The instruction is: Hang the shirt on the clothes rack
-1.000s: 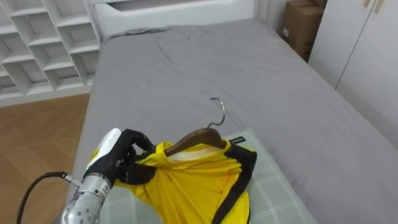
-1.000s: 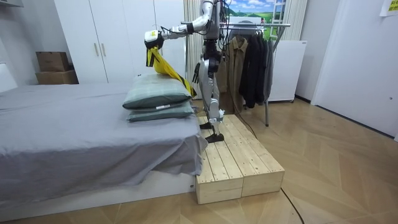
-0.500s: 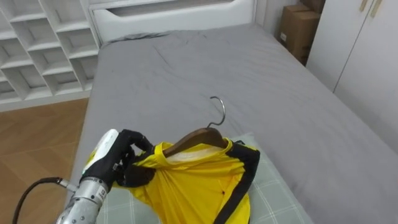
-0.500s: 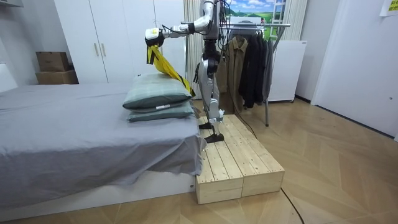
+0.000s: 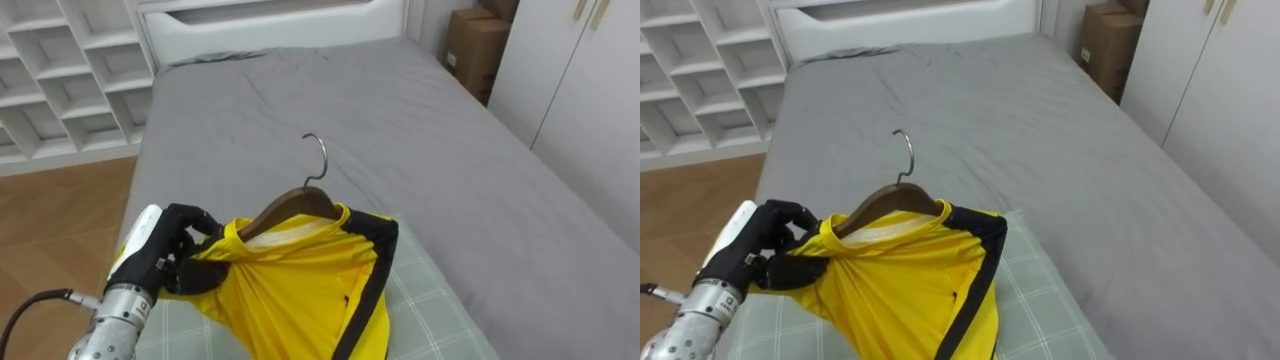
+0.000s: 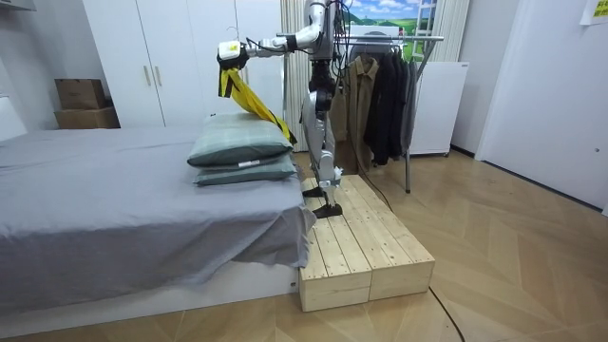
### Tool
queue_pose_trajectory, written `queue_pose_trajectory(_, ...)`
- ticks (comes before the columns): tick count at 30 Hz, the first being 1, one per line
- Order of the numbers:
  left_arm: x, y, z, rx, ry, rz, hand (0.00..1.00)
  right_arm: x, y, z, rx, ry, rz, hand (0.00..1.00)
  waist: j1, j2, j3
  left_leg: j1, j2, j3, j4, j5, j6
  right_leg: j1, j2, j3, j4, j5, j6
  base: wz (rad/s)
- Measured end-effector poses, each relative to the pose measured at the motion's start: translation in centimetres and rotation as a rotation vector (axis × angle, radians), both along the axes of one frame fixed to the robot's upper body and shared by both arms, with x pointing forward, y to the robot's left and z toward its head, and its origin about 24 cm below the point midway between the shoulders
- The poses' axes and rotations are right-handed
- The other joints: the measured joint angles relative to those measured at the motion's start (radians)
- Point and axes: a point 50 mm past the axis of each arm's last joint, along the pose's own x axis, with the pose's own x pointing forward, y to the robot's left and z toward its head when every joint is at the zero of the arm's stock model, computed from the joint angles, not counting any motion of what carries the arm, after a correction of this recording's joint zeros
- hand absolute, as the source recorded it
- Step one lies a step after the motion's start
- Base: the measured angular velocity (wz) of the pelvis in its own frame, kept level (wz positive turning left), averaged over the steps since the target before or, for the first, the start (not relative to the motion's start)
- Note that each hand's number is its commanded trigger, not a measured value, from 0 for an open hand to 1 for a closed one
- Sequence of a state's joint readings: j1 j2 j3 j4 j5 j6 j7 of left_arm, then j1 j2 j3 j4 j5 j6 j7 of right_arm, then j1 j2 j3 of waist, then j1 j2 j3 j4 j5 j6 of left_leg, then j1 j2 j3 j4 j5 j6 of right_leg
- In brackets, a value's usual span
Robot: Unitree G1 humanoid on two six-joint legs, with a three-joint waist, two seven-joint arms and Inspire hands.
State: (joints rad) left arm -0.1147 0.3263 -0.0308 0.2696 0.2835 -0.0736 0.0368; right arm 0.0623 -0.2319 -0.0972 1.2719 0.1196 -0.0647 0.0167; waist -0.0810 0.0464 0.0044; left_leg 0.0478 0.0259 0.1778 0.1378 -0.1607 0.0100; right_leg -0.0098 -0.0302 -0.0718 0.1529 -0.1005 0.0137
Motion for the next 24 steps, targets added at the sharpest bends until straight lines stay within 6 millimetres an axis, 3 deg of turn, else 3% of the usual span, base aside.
queue_pose_trajectory(5,-0.2,0.8,0.1,-0.008,-0.007,0.032,1.00,1.1,-1.3,0.9,-0.135,-0.056,0.004,0.00,-0.005,-0.008,-0.0017,0.007,0.000,0.010,-0.003,0.000,0.000,-0.001,0.001,0.011,0.004,0.000,0.000,-0.08)
queue_pose_trajectory(10,-1.5,1.7,0.3,0.000,-0.024,0.068,1.00,4.1,-2.7,3.5,-0.373,-0.191,0.138,0.00,-0.016,-0.023,-0.0038,0.014,0.000,0.019,-0.007,0.000,0.000,-0.008,0.001,0.018,0.021,-0.008,0.000,-0.04)
queue_pose_trajectory(13,-2.1,1.8,0.1,0.004,-0.019,0.081,1.00,8.2,-2.8,7.4,-0.586,-0.393,0.269,0.00,-0.021,-0.031,-0.0074,0.014,0.000,0.027,-0.009,-0.001,0.000,-0.011,0.004,0.034,0.019,-0.010,0.001,-0.08)
queue_pose_trajectory(16,-2.2,1.8,0.1,0.001,-0.020,0.081,1.00,11.0,-2.3,10.7,-0.719,-0.565,0.316,0.00,-0.022,-0.032,-0.0094,0.018,0.000,0.032,-0.009,-0.001,0.000,-0.008,0.004,0.036,0.016,-0.010,0.001,-0.04)
queue_pose_trajectory(24,-2.7,1.8,0.1,0.004,-0.015,0.076,1.00,13.5,-0.7,16.2,-0.937,-0.814,0.409,0.00,-0.004,-0.031,-0.0094,0.018,0.003,0.037,-0.009,-0.003,-0.003,-0.012,0.007,0.041,0.021,-0.009,0.001,-0.01)
